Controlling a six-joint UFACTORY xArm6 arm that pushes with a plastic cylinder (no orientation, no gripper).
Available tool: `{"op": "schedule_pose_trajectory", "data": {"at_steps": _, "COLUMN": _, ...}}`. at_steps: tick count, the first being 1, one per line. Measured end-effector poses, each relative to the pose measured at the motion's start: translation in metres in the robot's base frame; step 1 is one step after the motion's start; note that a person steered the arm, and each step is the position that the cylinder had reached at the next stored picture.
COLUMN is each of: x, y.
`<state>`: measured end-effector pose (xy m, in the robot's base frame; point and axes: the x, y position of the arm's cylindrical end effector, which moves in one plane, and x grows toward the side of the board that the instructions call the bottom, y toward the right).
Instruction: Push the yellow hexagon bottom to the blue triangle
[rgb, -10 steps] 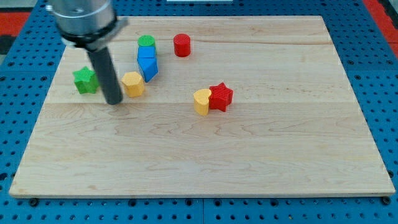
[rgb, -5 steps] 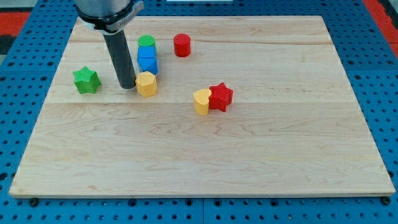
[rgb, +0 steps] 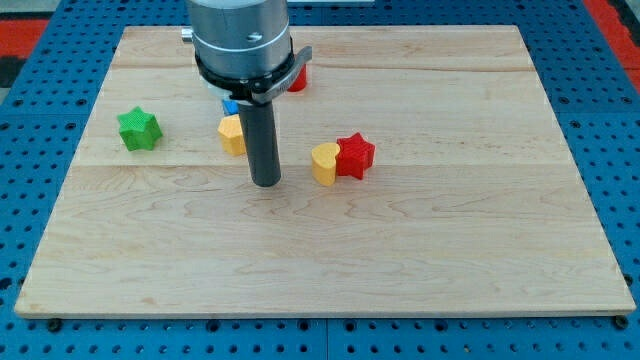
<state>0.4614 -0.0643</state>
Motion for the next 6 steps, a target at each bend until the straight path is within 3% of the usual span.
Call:
{"op": "schedule_pose_trajectory", "data": {"at_steps": 4, "x": -0.030, "y": -0.062}}
{"op": "schedule_pose_trajectory", "data": {"at_steps": 6, "x": -0.009, "y": -0.005}}
